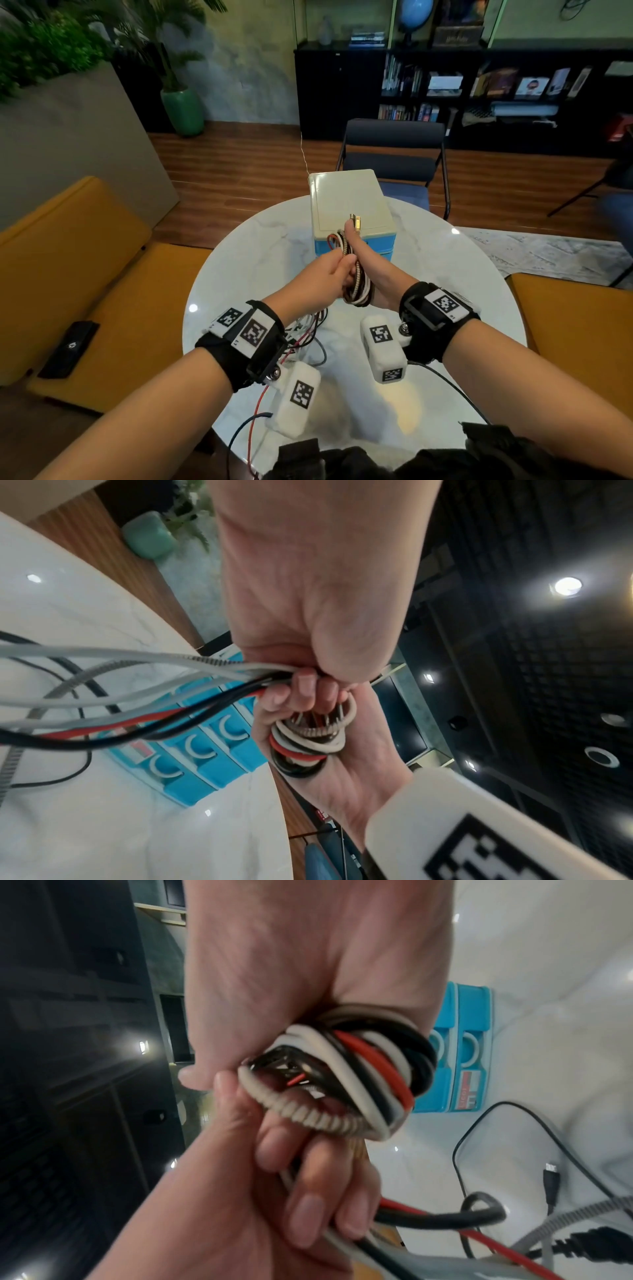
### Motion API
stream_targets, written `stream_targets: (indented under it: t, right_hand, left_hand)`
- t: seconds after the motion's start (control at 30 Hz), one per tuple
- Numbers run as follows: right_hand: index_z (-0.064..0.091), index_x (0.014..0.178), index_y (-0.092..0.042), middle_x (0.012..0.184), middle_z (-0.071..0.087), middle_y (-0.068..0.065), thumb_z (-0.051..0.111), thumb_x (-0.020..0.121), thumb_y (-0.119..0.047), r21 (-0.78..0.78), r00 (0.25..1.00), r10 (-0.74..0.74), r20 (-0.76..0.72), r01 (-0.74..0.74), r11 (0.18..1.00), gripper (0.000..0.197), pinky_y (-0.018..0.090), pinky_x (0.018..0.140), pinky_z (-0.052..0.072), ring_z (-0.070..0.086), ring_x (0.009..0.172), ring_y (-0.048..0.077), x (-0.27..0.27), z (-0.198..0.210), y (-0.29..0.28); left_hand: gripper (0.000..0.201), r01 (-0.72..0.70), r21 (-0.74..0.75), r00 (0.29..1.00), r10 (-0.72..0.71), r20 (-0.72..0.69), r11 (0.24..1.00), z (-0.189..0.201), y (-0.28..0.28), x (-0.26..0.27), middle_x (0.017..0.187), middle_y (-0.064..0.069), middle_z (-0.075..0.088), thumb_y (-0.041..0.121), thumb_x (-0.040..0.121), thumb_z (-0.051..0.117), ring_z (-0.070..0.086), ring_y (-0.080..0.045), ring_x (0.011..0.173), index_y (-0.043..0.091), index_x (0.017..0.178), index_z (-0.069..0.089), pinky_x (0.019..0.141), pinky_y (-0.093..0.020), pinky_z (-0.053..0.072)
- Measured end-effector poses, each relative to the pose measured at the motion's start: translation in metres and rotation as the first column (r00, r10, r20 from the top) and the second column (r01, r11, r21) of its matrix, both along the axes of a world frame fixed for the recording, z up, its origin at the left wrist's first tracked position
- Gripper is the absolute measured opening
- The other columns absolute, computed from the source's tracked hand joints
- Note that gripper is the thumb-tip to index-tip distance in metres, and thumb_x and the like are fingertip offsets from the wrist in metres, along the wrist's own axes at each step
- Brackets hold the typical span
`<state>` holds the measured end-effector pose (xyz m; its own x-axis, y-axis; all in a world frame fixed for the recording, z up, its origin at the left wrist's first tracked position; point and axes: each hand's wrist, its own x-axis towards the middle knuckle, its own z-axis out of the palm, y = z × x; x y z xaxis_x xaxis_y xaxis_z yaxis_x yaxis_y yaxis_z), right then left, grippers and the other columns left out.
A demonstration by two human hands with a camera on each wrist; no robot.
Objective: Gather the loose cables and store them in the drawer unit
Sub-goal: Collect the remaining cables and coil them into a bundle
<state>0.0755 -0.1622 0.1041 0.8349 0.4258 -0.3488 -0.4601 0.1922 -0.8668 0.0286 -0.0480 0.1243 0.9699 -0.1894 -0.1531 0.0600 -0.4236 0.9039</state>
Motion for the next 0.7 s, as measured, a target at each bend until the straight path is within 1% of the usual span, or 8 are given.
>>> stream_targets:
  t: [0.07, 0.13, 0.23, 0.27, 0.4, 0.53, 0.6, 0.7]
  right_hand:
    - [0.063, 0.122, -0.023, 0.111, 0.072, 0.009, 0.059, 0.077, -0.064, 0.008, 1.000, -0.015, 0.008, 0.015, 1.000, 0.061, 0.038, 0.079, 0.059, 0.070, 0.095, 0.023, 0.000, 0.000, -0.001]
    - [0.063, 0.122, -0.025, 0.114, 0.072, 0.008, 0.065, 0.070, -0.061, 0.036, 1.000, -0.017, 0.002, 0.017, 0.999, 0.063, 0.041, 0.087, 0.057, 0.068, 0.102, 0.023, -0.001, 0.000, -0.001]
    - [0.068, 0.106, -0.015, 0.090, 0.075, 0.005, 0.069, 0.076, -0.049, 0.008, 0.999, 0.050, 0.018, -0.050, 0.999, 0.045, 0.032, 0.074, 0.056, 0.072, 0.084, 0.017, 0.000, -0.001, -0.004]
    - [0.068, 0.098, -0.014, 0.079, 0.073, 0.003, 0.070, 0.081, -0.044, -0.022, 0.997, 0.076, 0.020, -0.076, 0.997, 0.035, 0.029, 0.068, 0.055, 0.071, 0.075, 0.014, 0.000, -0.001, -0.004]
    - [0.065, 0.094, -0.010, 0.068, 0.069, 0.005, 0.071, 0.086, -0.025, -0.146, 0.995, 0.092, 0.044, -0.084, 0.986, 0.018, 0.026, 0.057, 0.054, 0.069, 0.064, 0.016, 0.000, -0.002, -0.003]
    - [0.064, 0.112, -0.005, 0.091, 0.073, 0.012, 0.073, 0.084, -0.024, -0.266, 0.981, 0.058, 0.185, -0.007, 0.964, 0.035, 0.032, 0.068, 0.057, 0.072, 0.087, 0.025, 0.004, -0.004, -0.002]
    - [0.066, 0.108, -0.010, 0.092, 0.072, 0.006, 0.070, 0.088, -0.024, -0.328, 0.953, 0.084, 0.290, 0.016, 0.945, 0.025, 0.028, 0.073, 0.056, 0.070, 0.090, 0.021, 0.003, -0.001, -0.001]
    - [0.067, 0.108, -0.013, 0.089, 0.069, -0.001, 0.065, 0.092, -0.023, -0.373, 0.903, 0.078, 0.422, 0.094, 0.923, 0.019, 0.023, 0.075, 0.050, 0.066, 0.085, 0.012, 0.001, 0.000, 0.003]
  left_hand:
    - [0.025, 0.000, 0.097, 1.000, -0.002, 0.024, 0.995, 0.000, -0.003, 0.000, 0.069, 0.004, 0.048, 0.030, 0.103, 0.034, 0.046, -0.011, 0.062, 0.017, 0.086, 0.047, 0.066, -0.031, 0.042]
    - [0.023, 0.024, 0.220, 0.999, -0.033, 0.041, 0.975, 0.004, -0.006, -0.001, 0.083, -0.001, 0.056, 0.029, 0.103, 0.032, 0.054, -0.014, 0.076, 0.019, 0.088, 0.047, 0.073, -0.030, 0.046]
    - [0.033, 0.102, 0.360, 0.993, -0.118, 0.023, 0.927, 0.008, -0.007, 0.001, 0.127, -0.016, 0.056, 0.022, 0.104, 0.030, 0.052, -0.029, 0.120, 0.006, 0.126, 0.048, 0.098, -0.036, 0.042]
    - [0.037, 0.132, 0.400, 0.989, -0.146, 0.006, 0.907, 0.009, -0.007, 0.002, 0.133, -0.018, 0.053, 0.019, 0.104, 0.030, 0.050, -0.031, 0.123, 0.002, 0.133, 0.045, 0.100, -0.036, 0.041]
    - [0.032, 0.232, 0.502, 0.970, -0.238, -0.052, 0.833, 0.014, -0.004, 0.002, 0.101, -0.014, 0.060, 0.016, 0.103, 0.028, 0.057, -0.020, 0.085, 0.001, 0.118, 0.053, 0.074, -0.028, 0.044]
    - [0.026, 0.302, 0.389, 0.953, -0.260, -0.159, 0.870, 0.016, 0.003, 0.003, 0.077, -0.007, 0.052, 0.019, 0.101, 0.031, 0.050, -0.014, 0.061, 0.015, 0.079, 0.045, 0.059, -0.025, 0.044]
    - [0.027, 0.308, 0.329, 0.946, -0.253, -0.201, 0.893, 0.017, 0.008, 0.006, 0.070, -0.006, 0.053, 0.014, 0.099, 0.034, 0.056, -0.014, 0.055, 0.012, 0.075, 0.045, 0.057, -0.022, 0.048]
    - [0.025, 0.327, 0.279, 0.925, -0.246, -0.288, 0.903, 0.020, 0.014, 0.013, 0.069, -0.005, 0.059, 0.017, 0.097, 0.041, 0.069, -0.018, 0.066, 0.000, 0.088, 0.056, 0.073, -0.032, 0.055]
